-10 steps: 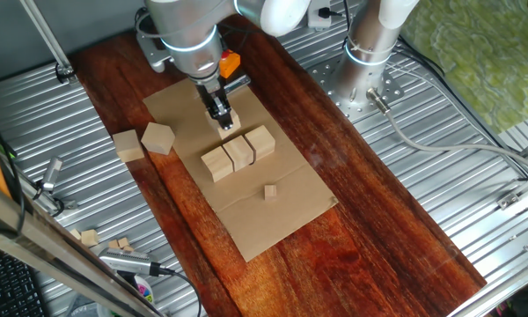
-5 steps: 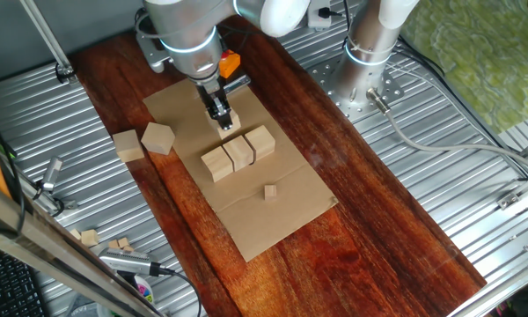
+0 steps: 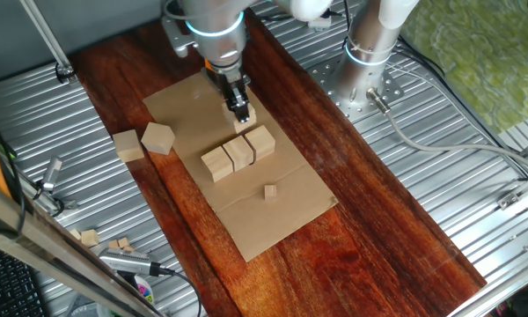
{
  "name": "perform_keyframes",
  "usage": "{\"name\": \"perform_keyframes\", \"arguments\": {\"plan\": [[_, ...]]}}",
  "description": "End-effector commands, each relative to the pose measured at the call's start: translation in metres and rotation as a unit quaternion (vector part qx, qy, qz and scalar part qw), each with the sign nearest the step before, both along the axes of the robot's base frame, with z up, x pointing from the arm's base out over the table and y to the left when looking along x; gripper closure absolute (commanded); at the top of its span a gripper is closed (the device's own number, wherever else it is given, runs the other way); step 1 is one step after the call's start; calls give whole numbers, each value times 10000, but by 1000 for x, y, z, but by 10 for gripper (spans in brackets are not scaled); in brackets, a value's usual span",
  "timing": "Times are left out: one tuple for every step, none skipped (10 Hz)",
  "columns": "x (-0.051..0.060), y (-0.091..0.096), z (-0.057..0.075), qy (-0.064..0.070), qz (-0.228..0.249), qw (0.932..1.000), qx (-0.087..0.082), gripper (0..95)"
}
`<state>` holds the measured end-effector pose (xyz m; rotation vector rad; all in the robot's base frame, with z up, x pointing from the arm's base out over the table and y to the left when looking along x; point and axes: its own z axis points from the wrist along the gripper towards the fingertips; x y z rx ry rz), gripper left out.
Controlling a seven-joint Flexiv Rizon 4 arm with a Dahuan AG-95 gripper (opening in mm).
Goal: Stack the blocks into a pyramid shape
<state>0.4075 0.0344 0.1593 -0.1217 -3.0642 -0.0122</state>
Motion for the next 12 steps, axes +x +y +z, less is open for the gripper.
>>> {"name": "perform_keyframes", "arguments": {"plan": [[-1,8,-6,-89,-47,9999,-4,950],[-1,11,-8,-101,-46,9999,14,950],[-1,13,-10,-122,-45,9999,16,950],[-2,16,-13,-149,-45,9999,33,950],[-1,18,-16,-193,-38,9998,40,950],[1,18,-19,-212,-30,9998,39,950],[2,20,-24,-234,-32,9997,47,950],[3,21,-26,-236,-34,9997,47,950],[3,22,-27,-234,-46,9997,48,950],[4,24,-29,-240,-73,9997,54,950],[5,26,-30,-239,-90,9997,48,950],[5,28,-33,-244,-95,9996,42,950]]}}
